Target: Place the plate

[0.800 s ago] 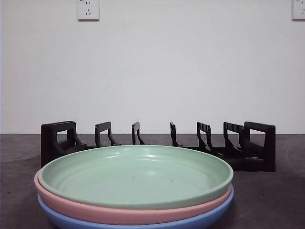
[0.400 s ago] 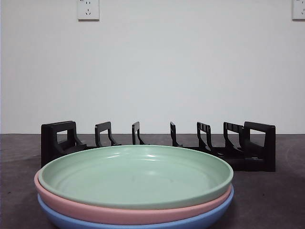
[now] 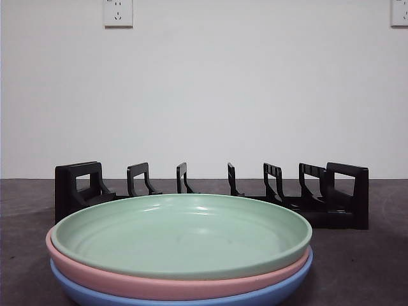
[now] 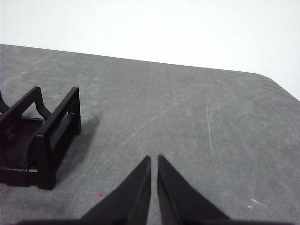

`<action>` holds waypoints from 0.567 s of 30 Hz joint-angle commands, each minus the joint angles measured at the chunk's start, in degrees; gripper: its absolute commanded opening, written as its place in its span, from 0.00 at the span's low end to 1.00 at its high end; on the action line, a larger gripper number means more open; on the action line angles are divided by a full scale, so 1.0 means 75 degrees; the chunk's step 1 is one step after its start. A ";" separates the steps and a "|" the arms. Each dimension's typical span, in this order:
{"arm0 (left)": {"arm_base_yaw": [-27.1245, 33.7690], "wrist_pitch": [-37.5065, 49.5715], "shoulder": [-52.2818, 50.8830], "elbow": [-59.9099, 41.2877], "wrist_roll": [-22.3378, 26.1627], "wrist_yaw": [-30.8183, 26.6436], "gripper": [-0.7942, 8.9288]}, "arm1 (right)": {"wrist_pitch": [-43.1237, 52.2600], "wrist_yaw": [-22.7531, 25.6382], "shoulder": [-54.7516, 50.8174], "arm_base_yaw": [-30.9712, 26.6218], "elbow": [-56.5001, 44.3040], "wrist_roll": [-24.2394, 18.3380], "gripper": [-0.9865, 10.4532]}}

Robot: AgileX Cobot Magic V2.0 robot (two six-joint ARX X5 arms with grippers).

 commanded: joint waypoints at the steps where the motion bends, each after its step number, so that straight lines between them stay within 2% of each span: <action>1: 0.0003 0.0085 -0.0003 -0.0143 -0.0035 0.0032 0.09 | 0.0082 0.0000 0.0009 -0.0017 -0.0029 0.0105 0.11; 17: 0.0003 0.0085 -0.0003 -0.0143 -0.0032 0.0032 0.09 | 0.0082 0.0000 0.0009 -0.0017 -0.0029 0.0105 0.11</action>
